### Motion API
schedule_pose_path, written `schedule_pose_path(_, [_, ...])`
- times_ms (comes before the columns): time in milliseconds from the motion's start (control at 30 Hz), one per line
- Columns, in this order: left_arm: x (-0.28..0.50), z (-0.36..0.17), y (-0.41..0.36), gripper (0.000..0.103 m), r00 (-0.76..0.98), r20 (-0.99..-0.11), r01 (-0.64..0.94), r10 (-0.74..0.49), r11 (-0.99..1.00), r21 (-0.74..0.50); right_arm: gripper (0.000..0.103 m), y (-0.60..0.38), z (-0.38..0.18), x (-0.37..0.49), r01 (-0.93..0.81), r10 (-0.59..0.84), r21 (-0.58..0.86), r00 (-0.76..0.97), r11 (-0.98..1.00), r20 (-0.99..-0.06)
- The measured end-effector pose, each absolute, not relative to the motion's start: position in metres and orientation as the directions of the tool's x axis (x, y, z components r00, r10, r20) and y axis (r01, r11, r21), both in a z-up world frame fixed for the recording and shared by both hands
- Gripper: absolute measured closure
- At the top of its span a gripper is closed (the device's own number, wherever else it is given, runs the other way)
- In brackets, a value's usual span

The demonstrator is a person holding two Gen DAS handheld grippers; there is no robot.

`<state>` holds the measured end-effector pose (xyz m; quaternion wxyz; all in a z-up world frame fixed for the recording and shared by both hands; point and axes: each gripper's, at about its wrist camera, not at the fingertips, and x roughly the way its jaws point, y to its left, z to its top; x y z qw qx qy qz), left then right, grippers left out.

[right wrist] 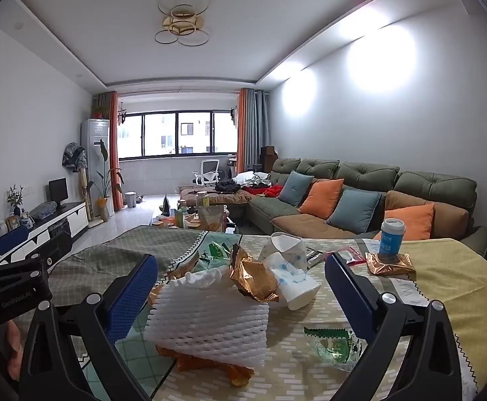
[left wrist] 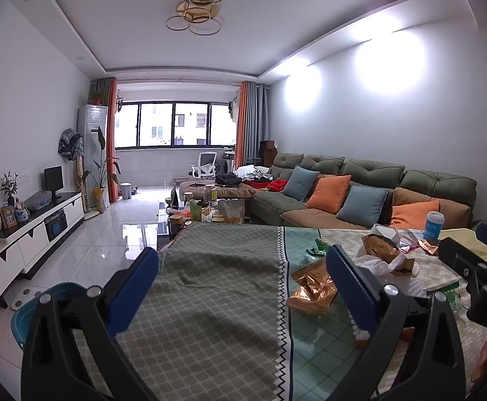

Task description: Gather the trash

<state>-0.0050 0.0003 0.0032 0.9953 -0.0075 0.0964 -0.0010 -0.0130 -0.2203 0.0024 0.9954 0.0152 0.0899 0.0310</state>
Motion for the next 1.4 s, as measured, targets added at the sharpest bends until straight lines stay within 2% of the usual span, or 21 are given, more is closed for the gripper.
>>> schedule_pose_path(1400, [-0.0051,-0.0009,0.0007,0.003,0.981,-0.195,0.004,-0.007,1.000,-0.019,0.004,-0.2205,0.0018,-0.0122,-0.064,0.070,0.039,0.980,0.997,-0.184])
